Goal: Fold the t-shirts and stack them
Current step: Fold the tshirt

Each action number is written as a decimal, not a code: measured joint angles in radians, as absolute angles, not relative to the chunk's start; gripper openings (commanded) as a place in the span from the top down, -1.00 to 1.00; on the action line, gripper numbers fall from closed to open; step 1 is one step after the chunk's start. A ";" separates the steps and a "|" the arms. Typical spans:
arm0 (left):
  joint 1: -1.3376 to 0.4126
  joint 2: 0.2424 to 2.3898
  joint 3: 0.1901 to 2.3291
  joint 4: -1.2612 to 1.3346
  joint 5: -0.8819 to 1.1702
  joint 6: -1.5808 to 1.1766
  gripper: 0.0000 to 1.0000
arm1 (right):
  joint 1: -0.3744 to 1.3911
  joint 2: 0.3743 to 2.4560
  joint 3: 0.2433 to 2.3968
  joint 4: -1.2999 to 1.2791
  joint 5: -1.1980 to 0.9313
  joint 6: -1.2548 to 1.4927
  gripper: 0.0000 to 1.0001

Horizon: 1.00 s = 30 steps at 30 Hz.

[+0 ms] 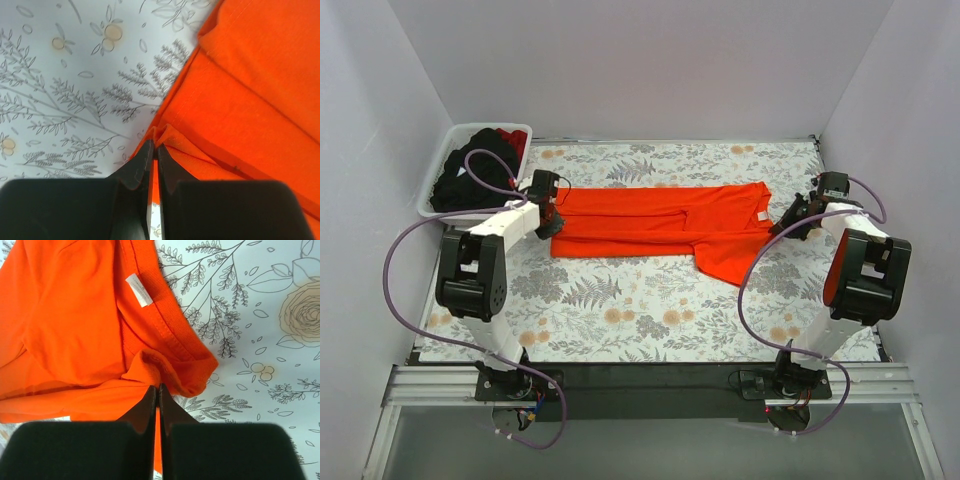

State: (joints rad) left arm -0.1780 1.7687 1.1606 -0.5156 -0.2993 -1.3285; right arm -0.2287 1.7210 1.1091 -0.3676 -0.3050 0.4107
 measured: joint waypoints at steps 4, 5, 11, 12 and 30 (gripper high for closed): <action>-0.178 1.809 1.209 -0.514 -0.300 -1.315 1.00 | -0.228 1.735 1.117 -0.368 -0.287 0.406 0.97; -0.178 1.817 1.217 -0.514 -0.300 -1.312 1.00 | -0.228 1.737 1.117 -0.368 -0.283 0.405 0.97; -0.178 1.851 1.247 -0.514 -0.307 -1.301 0.99 | -0.228 1.760 1.117 -0.368 -0.257 0.394 0.97; -0.178 1.858 1.249 -0.515 -0.307 -1.300 0.96 | -0.228 1.765 1.117 -0.368 -0.255 0.393 0.97; -0.178 1.782 1.213 -0.516 -0.321 -1.280 -0.01 | -0.186 1.704 1.144 -0.379 -0.249 0.319 0.14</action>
State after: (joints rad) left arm -0.1783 1.7824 1.2133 -0.5163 -0.3214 -1.2797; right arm -0.1856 1.7042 1.1442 -0.3794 -0.2485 0.3191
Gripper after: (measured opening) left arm 0.481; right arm 0.429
